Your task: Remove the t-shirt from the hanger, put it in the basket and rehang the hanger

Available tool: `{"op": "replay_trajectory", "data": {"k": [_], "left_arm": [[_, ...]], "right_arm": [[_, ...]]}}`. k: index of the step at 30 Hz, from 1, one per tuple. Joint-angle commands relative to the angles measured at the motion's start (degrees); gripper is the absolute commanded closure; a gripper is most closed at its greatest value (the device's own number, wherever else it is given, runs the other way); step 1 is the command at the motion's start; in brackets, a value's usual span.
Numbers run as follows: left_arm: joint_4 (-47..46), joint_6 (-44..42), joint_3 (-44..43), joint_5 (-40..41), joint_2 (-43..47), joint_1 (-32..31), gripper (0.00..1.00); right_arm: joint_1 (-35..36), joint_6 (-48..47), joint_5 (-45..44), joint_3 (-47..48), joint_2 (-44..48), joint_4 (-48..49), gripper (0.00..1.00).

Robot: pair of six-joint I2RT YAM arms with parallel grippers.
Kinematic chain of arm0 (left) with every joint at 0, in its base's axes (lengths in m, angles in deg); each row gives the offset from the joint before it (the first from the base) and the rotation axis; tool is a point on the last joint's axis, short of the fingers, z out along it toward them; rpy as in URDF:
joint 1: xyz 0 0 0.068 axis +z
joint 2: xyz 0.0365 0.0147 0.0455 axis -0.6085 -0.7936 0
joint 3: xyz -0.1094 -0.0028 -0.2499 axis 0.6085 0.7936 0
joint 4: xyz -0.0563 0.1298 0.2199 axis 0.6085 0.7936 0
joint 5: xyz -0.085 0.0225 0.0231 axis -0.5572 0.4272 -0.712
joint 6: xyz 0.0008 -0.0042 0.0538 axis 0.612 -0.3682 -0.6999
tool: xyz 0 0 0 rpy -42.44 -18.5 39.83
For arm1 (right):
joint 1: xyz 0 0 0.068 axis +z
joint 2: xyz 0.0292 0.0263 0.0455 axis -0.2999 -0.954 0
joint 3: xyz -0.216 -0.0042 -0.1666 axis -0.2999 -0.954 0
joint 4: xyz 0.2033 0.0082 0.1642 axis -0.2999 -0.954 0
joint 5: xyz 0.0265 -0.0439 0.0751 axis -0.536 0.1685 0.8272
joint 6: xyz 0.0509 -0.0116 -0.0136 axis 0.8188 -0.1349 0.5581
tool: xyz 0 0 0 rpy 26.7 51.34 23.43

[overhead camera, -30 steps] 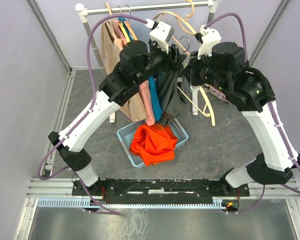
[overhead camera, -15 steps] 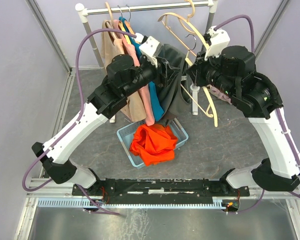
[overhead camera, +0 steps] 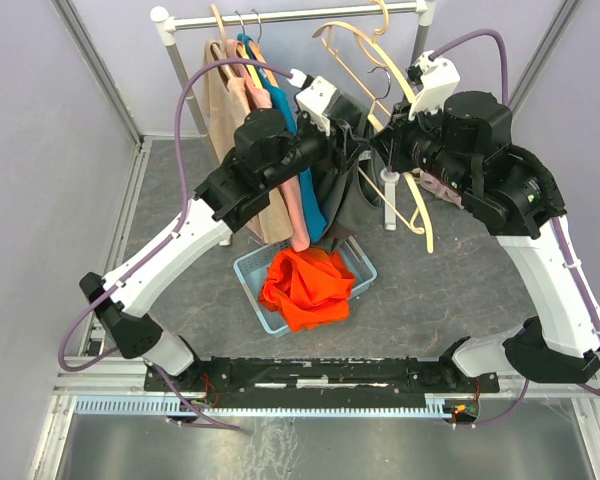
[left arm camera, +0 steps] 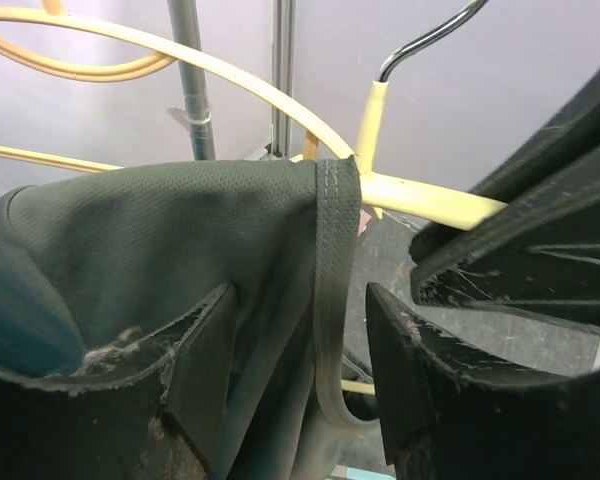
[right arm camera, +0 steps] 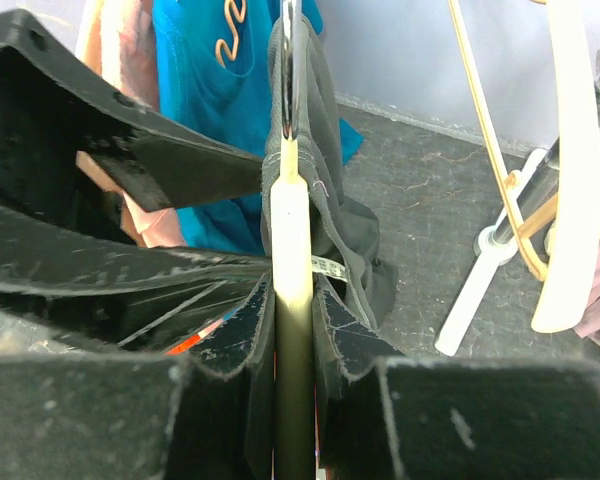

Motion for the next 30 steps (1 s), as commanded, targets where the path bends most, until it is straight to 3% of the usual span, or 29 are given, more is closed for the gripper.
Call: {"op": "replay_trajectory", "data": {"k": [1, 3, 5, 7, 18, 30], "left_arm": [[-2.45, 2.42, -4.02, 1.55, -1.74, 0.13, 0.45], [-2.33, 1.98, -4.93, 3.18, -2.24, 0.13, 0.63], [-2.52, 1.64, -5.31, 4.65, -2.25, 0.13, 0.87], [-2.82, 1.32, -5.53, 5.83, -2.01, 0.13, 0.97], [-0.47, 0.36, -11.89, 20.78, -3.68, 0.21, 0.97], [6.47, 1.14, -27.56, 24.61, -15.07, 3.88, 0.97]], "right_arm": [[-0.17, 0.78, 0.67, 0.55, 2.02, 6.45, 0.99], [-0.20, 0.88, 0.60, 0.39, 2.05, 6.48, 0.99], [-0.19, 0.94, 0.56, 0.09, 2.25, 6.50, 0.99], [-0.24, 0.97, 0.29, -0.23, 2.44, 6.46, 0.99], [-0.22, 0.93, -0.39, -1.90, 5.53, 4.69, 0.99], [-0.20, -0.77, -1.61, -9.96, 19.08, 4.58, 0.99]]}}
